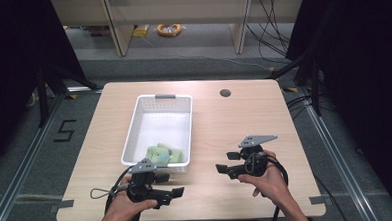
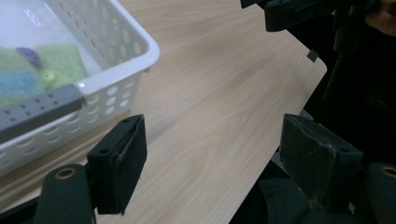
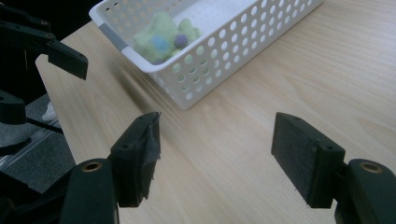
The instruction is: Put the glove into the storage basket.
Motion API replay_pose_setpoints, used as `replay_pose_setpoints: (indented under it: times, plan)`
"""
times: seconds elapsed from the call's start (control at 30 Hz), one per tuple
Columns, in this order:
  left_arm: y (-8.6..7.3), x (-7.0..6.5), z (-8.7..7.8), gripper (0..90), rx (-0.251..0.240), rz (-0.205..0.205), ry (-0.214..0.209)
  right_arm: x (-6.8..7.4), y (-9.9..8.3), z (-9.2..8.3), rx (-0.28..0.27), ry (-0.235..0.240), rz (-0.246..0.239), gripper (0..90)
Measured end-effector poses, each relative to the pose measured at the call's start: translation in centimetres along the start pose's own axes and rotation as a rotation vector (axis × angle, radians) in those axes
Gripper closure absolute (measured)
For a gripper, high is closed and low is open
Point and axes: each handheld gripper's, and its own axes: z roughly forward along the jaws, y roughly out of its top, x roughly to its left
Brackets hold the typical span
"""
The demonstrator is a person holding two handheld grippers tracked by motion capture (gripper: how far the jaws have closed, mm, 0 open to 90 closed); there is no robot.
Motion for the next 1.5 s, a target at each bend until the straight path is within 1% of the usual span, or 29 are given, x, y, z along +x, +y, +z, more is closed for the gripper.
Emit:
replay_pose_setpoints:
  times: [0.07, 0.17, 0.2, 0.27, 0.3, 0.33, 0.37, 0.4, 0.47, 0.6, 0.7, 0.73, 0.77, 0.8, 0.83, 0.87, 0.9, 0.97, 1.0, 1.07, 1.1, 1.13, 1.2, 1.23, 1.3, 1.37, 1.43, 1.47, 1.5]
  plan:
    - [-0.3, 0.0, 0.1, 21.9, 0.002, 0.005, 0.003, 0.1, -0.3, -0.2, 0.006, -0.022, 0.013, 33.0]
    - [-0.8, -0.1, 0.2, 20.8, 0.000, 0.006, 0.002, -0.1, -0.8, 0.0, -0.002, 0.001, 0.015, 32.3]
    - [-0.9, -0.1, 0.3, 20.4, -0.002, 0.006, 0.005, 0.0, -0.9, -0.2, 0.013, -0.018, 0.019, 32.0]
    - [-1.2, -0.1, 0.4, 19.8, -0.004, 0.007, -0.001, -0.2, -1.3, 0.0, 0.003, -0.006, 0.012, 31.9]
    - [-1.3, -0.1, 0.4, 19.6, -0.002, 0.008, 0.006, 0.0, -1.4, -0.2, 0.019, -0.014, 0.037, 31.9]
    - [-1.5, -0.1, 0.5, 19.5, 0.002, 0.001, -0.005, -0.2, -1.6, 0.0, 0.008, -0.002, 0.020, 31.9]
    - [-1.6, -0.1, 0.5, 19.5, 0.001, 0.008, -0.005, -0.2, -1.7, -0.1, 0.012, -0.021, 0.023, 31.9]
    - [-1.7, -0.1, 0.6, 19.4, -0.001, 0.002, -0.002, -0.2, -1.9, -0.1, 0.010, -0.003, 0.029, 31.8]
    - [-1.9, -0.2, 0.6, 19.2, 0.004, 0.003, 0.001, -0.1, -2.1, -0.2, 0.025, -0.016, 0.042, 31.7]
    - [-2.4, -0.3, 0.8, 19.1, 0.005, 0.006, 0.004, -0.2, -2.7, -0.2, 0.019, -0.015, 0.025, 31.5]
    - [-2.8, -0.4, 1.0, 19.1, 0.010, 0.009, 0.006, 0.1, -3.1, -0.3, 0.023, -0.006, 0.042, 31.2]
    - [-2.9, -0.4, 1.0, 19.2, 0.016, 0.018, 0.009, -0.3, -3.2, -0.1, 0.007, 0.012, -0.003, 31.2]
    - [-3.0, -0.4, 1.0, 19.1, 0.018, 0.016, 0.008, 0.0, -3.4, -0.2, 0.011, -0.003, 0.027, 31.1]
    - [-3.1, -0.5, 1.1, 19.2, 0.016, 0.013, 0.017, 0.0, -3.5, -0.3, 0.014, -0.023, 0.023, 30.9]
    - [-3.2, -0.5, 1.1, 19.2, 0.022, 0.015, 0.015, 0.1, -3.7, -0.2, 0.018, 0.003, 0.036, 30.8]
    - [-3.3, -0.6, 1.1, 19.2, 0.018, 0.015, 0.019, 0.0, -3.8, -0.2, 0.017, 0.003, 0.023, 30.8]
    - [-3.4, -0.5, 1.1, 19.2, 0.024, 0.015, 0.009, 0.3, -4.0, -0.3, 0.023, 0.003, 0.048, 30.6]
    - [-3.6, -0.7, 1.1, 19.2, 0.023, 0.020, 0.020, 0.1, -4.2, -0.4, 0.020, -0.019, 0.021, 30.4]
    - [-3.6, -0.7, 1.1, 19.2, 0.029, 0.022, 0.011, 0.4, -4.4, -0.4, 0.039, -0.005, 0.055, 30.2]
    - [-3.8, -0.8, 1.1, 19.2, 0.033, 0.021, 0.015, 0.2, -4.7, -0.2, 0.028, -0.004, 0.026, 30.2]
    - [-3.9, -0.8, 1.1, 19.2, 0.031, 0.025, 0.015, 0.3, -4.9, -0.2, 0.036, 0.007, 0.048, 30.1]
    - [-4.0, -0.8, 1.2, 19.2, 0.032, 0.029, 0.014, 0.2, -5.1, -0.3, 0.034, -0.018, 0.031, 30.0]
    - [-4.1, -0.9, 1.2, 19.2, 0.035, 0.037, 0.017, 0.2, -5.4, -0.1, 0.036, 0.012, 0.032, 29.9]
    - [-4.2, -0.9, 1.2, 19.2, 0.038, 0.043, 0.022, 0.4, -5.5, -0.2, 0.042, -0.011, 0.040, 29.8]
    - [-4.3, -1.0, 1.2, 19.2, 0.037, 0.053, 0.027, 0.6, -5.8, -0.1, 0.051, 0.004, 0.053, 29.1]
    - [-4.5, -1.1, 1.2, 19.2, 0.046, 0.045, 0.035, 0.4, -6.0, 0.0, 0.043, 0.005, 0.025, 28.5]
    - [-4.6, -1.1, 1.2, 19.1, 0.054, 0.065, 0.036, 0.8, -6.2, -0.1, 0.058, -0.006, 0.039, 27.8]
    - [-4.6, -1.1, 1.2, 19.1, 0.056, 0.070, 0.039, 0.6, -6.4, 0.0, 0.046, 0.006, 0.017, 27.5]
    - [-4.7, -1.1, 1.2, 19.1, 0.056, 0.075, 0.043, 0.8, -6.5, -0.1, 0.063, 0.007, 0.050, 27.3]
